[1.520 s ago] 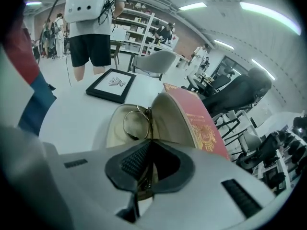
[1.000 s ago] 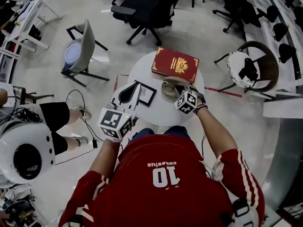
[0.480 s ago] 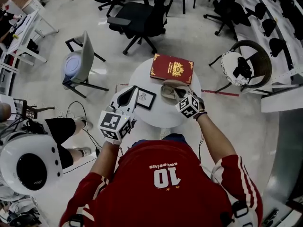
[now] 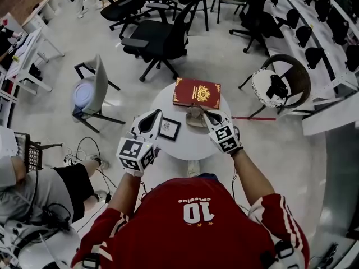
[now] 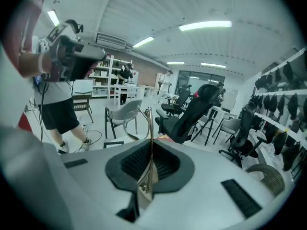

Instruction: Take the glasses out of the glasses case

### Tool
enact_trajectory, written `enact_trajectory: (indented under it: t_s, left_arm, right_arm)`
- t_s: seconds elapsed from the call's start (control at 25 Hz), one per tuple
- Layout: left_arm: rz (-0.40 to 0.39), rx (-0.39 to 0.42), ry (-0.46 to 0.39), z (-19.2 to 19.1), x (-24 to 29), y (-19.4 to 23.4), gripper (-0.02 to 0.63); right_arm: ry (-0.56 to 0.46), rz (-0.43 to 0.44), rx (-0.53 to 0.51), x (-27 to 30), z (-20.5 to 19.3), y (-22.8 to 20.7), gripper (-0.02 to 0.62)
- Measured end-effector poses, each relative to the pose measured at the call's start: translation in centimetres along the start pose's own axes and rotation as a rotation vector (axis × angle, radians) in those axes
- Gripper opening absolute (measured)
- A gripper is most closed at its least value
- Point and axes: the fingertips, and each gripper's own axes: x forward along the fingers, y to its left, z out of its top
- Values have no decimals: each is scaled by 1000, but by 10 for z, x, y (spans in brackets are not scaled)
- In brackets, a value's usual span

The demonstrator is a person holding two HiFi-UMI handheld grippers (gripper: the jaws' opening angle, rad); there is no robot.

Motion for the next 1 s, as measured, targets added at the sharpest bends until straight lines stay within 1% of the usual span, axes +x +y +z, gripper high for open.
enact_trajectory:
  t_s: [0.24,0.52,0.84,1.0]
  left_arm:
    - [-22,6,-10,11,3,-7,9]
    - [-45,38,-43,34,1,-16,9]
    - [-51,50,-70,54,-1,-24,9]
    - [-64,50,-101,68,-4,-31,9]
  right_arm:
    - [-137,-47,115,-41,51,-9,25]
    - [-270,-104,215,-99,85,-11,25]
    - [-433,-177,277,-159,122,-16,25]
    - [-497,-245,298,-187,136,-23,25]
